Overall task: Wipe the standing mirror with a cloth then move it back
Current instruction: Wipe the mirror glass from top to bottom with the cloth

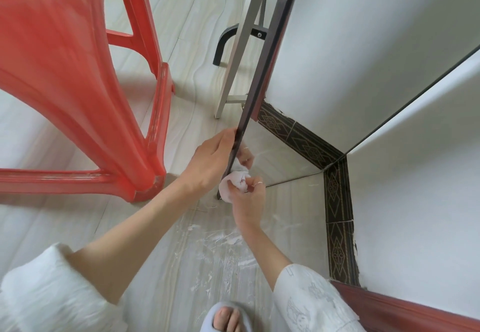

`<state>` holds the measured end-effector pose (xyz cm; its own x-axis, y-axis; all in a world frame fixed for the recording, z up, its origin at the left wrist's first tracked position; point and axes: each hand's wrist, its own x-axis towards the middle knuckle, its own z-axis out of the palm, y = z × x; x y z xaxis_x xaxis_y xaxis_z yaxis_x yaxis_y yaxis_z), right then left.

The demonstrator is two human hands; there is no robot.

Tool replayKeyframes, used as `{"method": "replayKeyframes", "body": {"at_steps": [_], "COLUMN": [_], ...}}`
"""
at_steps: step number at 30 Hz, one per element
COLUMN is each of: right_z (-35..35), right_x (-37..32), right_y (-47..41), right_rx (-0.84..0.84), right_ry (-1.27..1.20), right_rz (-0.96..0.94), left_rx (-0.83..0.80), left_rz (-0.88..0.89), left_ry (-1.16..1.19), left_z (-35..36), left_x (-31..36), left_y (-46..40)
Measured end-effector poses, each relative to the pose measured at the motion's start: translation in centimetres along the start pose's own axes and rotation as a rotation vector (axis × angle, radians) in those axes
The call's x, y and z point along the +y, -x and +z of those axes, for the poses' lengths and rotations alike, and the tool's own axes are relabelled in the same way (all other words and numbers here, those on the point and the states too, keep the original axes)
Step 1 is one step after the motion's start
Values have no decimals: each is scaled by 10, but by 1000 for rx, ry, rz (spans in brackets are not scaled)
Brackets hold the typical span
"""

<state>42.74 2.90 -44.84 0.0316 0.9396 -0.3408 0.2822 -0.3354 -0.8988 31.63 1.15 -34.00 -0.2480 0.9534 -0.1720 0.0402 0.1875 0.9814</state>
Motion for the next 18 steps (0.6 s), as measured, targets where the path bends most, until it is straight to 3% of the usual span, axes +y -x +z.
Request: {"method": "replayKeyframes", "body": {"at_steps": [12,18], "right_z": [27,17], "right_x": [63,64], "right_y": [-34,-49], "right_rx": [67,81], "right_ry": [137,-8], "right_rz": [434,582], "left_rx": [19,27], "left_rz": [-178,-163], "left_ry": [2,0], "left_z": [6,6], "left_x": [-29,-28], "left_y": [-8,-9]}}
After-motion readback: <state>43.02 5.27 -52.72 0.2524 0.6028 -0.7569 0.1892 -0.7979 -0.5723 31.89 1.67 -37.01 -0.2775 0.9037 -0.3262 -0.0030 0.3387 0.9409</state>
